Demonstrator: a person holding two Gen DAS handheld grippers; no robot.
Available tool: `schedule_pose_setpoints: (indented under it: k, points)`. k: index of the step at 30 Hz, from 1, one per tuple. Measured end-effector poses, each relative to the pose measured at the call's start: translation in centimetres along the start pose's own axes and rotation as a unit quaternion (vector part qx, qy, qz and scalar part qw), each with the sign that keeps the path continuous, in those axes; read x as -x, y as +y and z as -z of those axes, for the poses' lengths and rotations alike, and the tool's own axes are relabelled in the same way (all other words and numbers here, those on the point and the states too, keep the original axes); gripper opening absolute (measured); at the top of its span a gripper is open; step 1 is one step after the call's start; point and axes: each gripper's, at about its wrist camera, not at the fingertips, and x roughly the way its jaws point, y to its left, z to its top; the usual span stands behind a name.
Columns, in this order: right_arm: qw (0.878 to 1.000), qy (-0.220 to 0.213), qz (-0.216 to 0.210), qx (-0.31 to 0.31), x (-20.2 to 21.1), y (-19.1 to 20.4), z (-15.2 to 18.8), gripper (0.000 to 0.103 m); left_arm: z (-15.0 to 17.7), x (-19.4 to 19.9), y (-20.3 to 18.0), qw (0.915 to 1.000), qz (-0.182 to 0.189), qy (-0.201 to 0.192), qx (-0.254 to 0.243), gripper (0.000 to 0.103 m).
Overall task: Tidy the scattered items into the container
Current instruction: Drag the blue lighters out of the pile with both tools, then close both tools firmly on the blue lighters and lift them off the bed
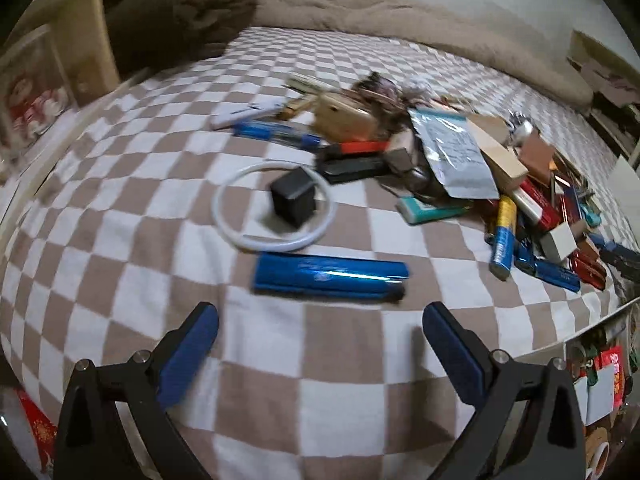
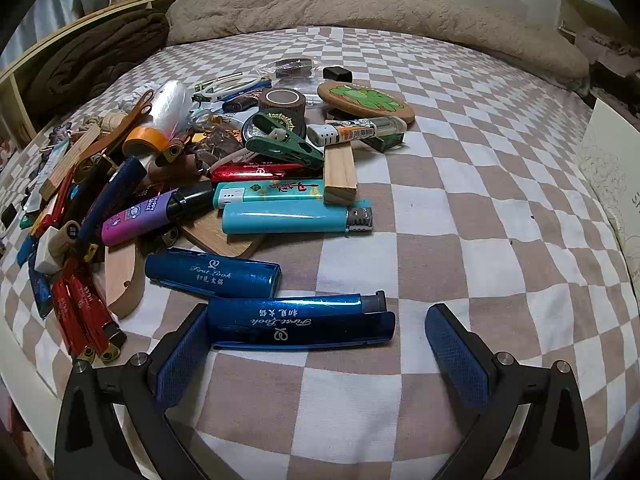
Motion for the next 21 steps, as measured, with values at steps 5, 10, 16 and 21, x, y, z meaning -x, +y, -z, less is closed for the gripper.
schedule_pose_setpoints:
  k: [5, 10, 16, 21]
  points:
    - [1.000, 0.000, 0.001, 0.000, 0.1, 0.0, 0.0, 0.103, -0.5, -0.8, -0.7, 0.9997, -0.020, 0.016, -0.003, 0.103]
    - [1.000, -0.001, 0.003, 0.001, 0.2, 0.1, 0.1, 0.103, -0.7, -1.3, -0.7, 0.9996, -0.020, 0.022, 0.001, 0.103]
    - [1.000, -0.005, 0.010, 0.006, 0.5, 0.4, 0.2, 0.103, -0.6, -1.1, -0.8, 0.9999, -0.012, 0.010, 0.000, 0.091]
    - [1.000, -0.011, 0.007, 0.011, 0.7, 1.1, 0.0, 0.103, -0.5, -0.7, 0.8, 0.9992, 0.014, -0.003, 0.037, 0.082]
